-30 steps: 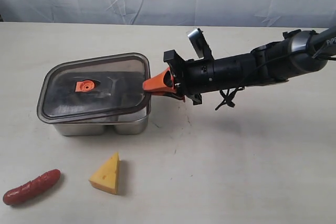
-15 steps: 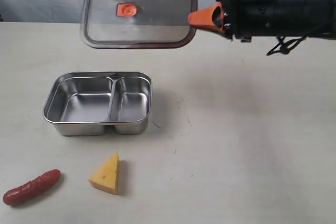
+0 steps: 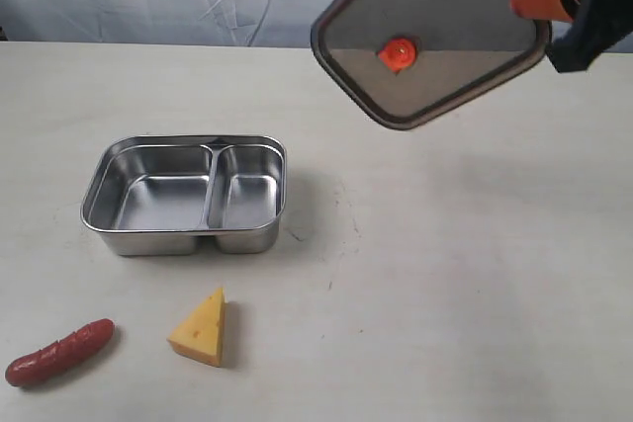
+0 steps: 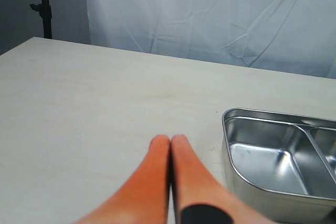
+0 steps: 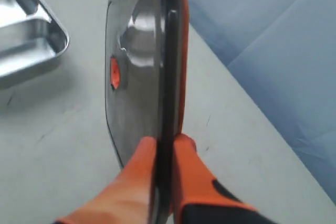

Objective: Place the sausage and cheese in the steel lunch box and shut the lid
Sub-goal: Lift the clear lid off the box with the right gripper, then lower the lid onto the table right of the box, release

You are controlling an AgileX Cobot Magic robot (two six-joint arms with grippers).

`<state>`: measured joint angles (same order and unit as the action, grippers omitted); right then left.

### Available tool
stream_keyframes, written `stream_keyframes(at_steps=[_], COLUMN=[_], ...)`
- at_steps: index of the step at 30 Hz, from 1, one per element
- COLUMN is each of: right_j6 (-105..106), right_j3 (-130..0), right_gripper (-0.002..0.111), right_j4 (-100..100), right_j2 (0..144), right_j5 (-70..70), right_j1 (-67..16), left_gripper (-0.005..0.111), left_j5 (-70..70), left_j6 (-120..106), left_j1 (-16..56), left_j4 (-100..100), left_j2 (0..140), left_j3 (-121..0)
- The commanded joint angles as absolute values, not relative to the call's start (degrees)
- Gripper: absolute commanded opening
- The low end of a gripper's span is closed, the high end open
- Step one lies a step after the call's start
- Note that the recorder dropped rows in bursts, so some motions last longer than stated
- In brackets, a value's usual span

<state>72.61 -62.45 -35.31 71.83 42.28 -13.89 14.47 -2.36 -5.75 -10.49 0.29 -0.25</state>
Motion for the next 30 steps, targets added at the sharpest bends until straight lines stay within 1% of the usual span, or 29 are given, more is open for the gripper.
stream_keyframes(at_steps=[1, 8, 9, 11, 18, 23, 30], right_j6=[71.5, 62.8, 61.2, 59.7, 52.5, 50.4, 50.2], right_j3=[-61.6, -56.0, -54.1, -52.0, -46.9, -46.3, -45.3], right_gripper=[-0.001, -0.001, -0.001, -0.001, -0.001, -0.001, -0.001], right_j4=[-25.5, -9.4, -6.9, -5.4, -5.6, -5.5, -6.2], right_j2=[71.1, 71.6, 72.0, 73.1, 80.7, 83.2, 87.1], right_j5=[48.0, 39.1, 36.3, 34.5, 35.2, 36.4, 37.5], right_j1=[-15.8, -26.2, -29.4, -33.2, -44.7, -48.0, -48.1], left_gripper=[0.0, 0.0, 0.0, 0.0, 0.0, 0.0, 0.0], left_j5=[13.9, 13.9, 13.9, 13.9, 13.9, 13.9, 13.9], left_j6=[-2.1, -2.1, -2.1, -2.1, -2.1, -2.1, -2.1], left_j1=[-5.6, -5.6, -5.6, -5.6, -5.6, -5.6, -5.6], left_j4=[-10.2, -10.2, -10.2, -10.2, -10.2, -10.2, -10.2], left_j2=[0.0, 0.0, 0.0, 0.0, 0.0, 0.0, 0.0], left_j3=[0.0, 0.0, 0.0, 0.0, 0.0, 0.0, 0.0])
